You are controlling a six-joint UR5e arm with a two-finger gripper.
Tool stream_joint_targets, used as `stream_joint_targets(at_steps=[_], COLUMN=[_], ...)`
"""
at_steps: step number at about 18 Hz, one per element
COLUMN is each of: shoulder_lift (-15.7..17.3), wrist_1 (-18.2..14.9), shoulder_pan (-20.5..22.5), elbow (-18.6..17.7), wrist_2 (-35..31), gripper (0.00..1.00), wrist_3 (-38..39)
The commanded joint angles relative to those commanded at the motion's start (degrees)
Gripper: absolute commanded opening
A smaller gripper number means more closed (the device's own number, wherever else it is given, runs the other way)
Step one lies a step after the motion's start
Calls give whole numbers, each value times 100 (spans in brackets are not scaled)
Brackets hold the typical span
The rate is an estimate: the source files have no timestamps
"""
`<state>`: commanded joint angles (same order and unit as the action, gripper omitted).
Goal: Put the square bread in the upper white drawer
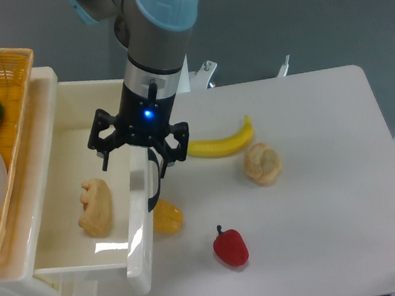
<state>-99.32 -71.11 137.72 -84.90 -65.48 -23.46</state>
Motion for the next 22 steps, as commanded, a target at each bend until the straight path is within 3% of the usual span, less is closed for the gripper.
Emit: stream_joint_targets(at_steps=[5,9,15,18,22], shoulder_lift=[26,26,-26,-26,-18], wrist_1=[141,158,220,159,36], shoulder_pan=[281,325,334,334,317], elbow=[-35,8,106,9,-376], wrist_2=[-210,-860,-1616,-1994,-2539], gripper=[100,100,100,100,100], wrist_3=[-405,-449,-1318,-1810,-1838])
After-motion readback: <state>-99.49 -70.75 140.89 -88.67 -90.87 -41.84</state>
